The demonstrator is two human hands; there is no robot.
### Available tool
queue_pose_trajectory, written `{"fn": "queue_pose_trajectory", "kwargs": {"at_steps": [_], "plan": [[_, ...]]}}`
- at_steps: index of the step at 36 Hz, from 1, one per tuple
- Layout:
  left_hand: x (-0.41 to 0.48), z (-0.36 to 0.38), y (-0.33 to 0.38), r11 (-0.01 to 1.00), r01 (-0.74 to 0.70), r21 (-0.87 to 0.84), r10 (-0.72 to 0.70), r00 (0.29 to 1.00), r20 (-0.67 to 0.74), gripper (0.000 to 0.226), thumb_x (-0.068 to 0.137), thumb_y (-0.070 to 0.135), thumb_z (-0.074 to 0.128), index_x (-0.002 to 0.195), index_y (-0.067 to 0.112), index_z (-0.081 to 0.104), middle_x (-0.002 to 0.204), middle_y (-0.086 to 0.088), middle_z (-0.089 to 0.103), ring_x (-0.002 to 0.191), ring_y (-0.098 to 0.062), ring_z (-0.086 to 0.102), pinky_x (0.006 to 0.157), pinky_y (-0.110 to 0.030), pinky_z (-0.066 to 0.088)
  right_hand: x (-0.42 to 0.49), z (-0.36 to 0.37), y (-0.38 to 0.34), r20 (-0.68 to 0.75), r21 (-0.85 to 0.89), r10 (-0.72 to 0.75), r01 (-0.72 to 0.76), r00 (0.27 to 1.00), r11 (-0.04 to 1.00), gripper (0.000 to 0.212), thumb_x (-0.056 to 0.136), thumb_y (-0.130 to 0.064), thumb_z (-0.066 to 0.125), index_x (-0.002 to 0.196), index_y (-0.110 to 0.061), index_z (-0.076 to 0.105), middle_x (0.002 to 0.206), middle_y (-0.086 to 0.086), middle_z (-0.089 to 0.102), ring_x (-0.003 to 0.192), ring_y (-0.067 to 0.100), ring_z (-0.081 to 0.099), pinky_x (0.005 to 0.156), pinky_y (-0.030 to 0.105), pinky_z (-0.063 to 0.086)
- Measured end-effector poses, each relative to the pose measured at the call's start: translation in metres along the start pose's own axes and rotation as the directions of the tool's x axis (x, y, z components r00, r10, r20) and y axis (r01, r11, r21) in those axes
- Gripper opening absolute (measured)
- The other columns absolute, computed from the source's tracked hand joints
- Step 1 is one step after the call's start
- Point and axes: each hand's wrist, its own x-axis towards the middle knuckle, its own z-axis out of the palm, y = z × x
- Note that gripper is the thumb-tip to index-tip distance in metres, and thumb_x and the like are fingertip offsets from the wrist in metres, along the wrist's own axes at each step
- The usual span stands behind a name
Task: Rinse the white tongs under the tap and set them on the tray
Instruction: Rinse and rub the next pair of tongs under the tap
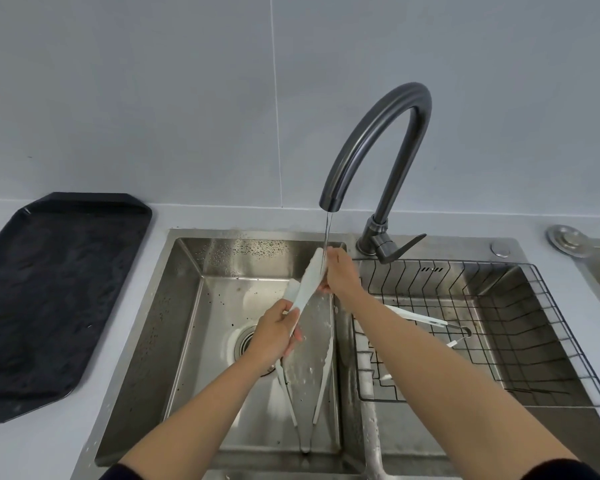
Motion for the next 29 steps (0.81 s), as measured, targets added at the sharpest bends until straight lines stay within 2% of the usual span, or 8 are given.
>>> {"fn": "queue_pose_trajectory", "kwargs": {"at_steps": [6,8,10,14,19,21,24,29], "plan": [[0.005,0.007,0.005,0.952,-0.096,0.290,0.106,0.994,-0.021,0.016,0.098,0.013,0.034,0.087,0.016,0.046,0.073,-0.015,0.061,0.038,-0.009,0.044,0.047,-0.025,0.037,-0.009,0.009,0.003,0.148,0.037,0.088,-0.094,0.985,0.995,0.066,0.082,-0.034,0.066,0.132,-0.013,0.028,0.117,0.012,0.056,0.095,0.025,0.063,0.078,0.040,0.058],[0.004,0.009,0.006,0.895,-0.124,0.429,0.131,0.991,0.013,0.020,0.097,0.013,0.037,0.111,0.009,0.050,0.082,-0.019,0.062,0.056,-0.021,0.051,0.059,-0.030,0.040,-0.010,0.009,0.002,0.137,0.090,0.118,-0.131,0.984,0.987,0.039,0.084,-0.018,0.064,0.111,-0.005,0.040,0.092,0.010,0.057,0.088,0.024,0.062,0.087,0.049,0.054],[0.004,0.007,0.006,0.853,-0.150,0.499,0.169,0.986,0.007,0.027,0.097,0.018,0.041,0.118,0.009,0.053,0.093,-0.013,0.065,0.072,-0.022,0.055,0.067,-0.030,0.041,-0.009,0.008,0.001,0.129,0.162,0.148,-0.168,0.981,0.972,0.017,0.088,-0.006,0.054,0.102,-0.003,0.043,0.074,0.008,0.052,0.068,0.022,0.058,0.077,0.045,0.056],[0.004,-0.003,0.010,0.883,-0.213,0.418,0.356,0.885,-0.299,0.023,0.092,0.011,0.050,0.113,0.006,0.056,0.106,-0.003,0.052,0.095,-0.020,0.053,0.076,-0.022,0.037,-0.012,0.007,0.001,0.163,0.347,0.226,-0.270,0.960,0.898,0.041,0.095,-0.005,0.039,0.134,-0.004,0.030,0.079,0.013,0.054,0.052,0.022,0.063,0.059,0.037,0.058],[0.010,-0.012,0.021,0.956,-0.135,0.262,0.252,0.834,-0.490,0.045,0.083,0.012,0.063,0.123,0.001,0.045,0.116,-0.010,0.046,0.108,-0.023,0.045,0.095,-0.032,0.038,-0.021,0.007,0.005,0.243,0.509,0.236,-0.331,0.941,0.795,0.039,0.098,-0.005,0.032,0.136,-0.001,0.025,0.094,0.019,0.052,0.068,0.028,0.061,0.078,0.045,0.051],[0.015,-0.019,0.023,0.998,-0.019,0.065,0.044,0.914,-0.404,0.044,0.084,0.019,0.064,0.121,0.005,0.045,0.105,-0.007,0.051,0.098,-0.023,0.050,0.085,-0.033,0.042,-0.023,0.005,0.008,0.273,0.544,0.243,-0.358,0.931,0.759,0.036,0.098,-0.004,0.032,0.133,0.004,0.028,0.103,0.024,0.051,0.072,0.030,0.060,0.085,0.047,0.048],[0.014,-0.030,0.025,0.971,0.189,-0.149,-0.198,0.979,-0.052,0.023,0.089,0.023,0.057,0.105,0.008,0.053,0.079,-0.003,0.061,0.067,-0.015,0.057,0.060,-0.024,0.040,-0.026,0.006,0.016,0.296,0.563,0.269,-0.395,0.917,0.726,0.037,0.099,-0.007,0.033,0.134,0.005,0.029,0.094,0.019,0.048,0.075,0.031,0.059,0.086,0.045,0.048],[0.010,-0.030,0.024,0.924,0.225,-0.310,-0.193,0.973,0.130,0.009,0.091,0.007,0.053,0.083,0.009,0.052,0.053,-0.003,0.062,0.037,-0.009,0.053,0.036,-0.017,0.039,-0.027,0.006,0.025,0.337,0.504,0.334,-0.468,0.880,0.725,0.034,0.101,-0.027,0.034,0.121,-0.001,0.041,0.099,0.021,0.055,0.078,0.031,0.060,0.074,0.039,0.053]]}}
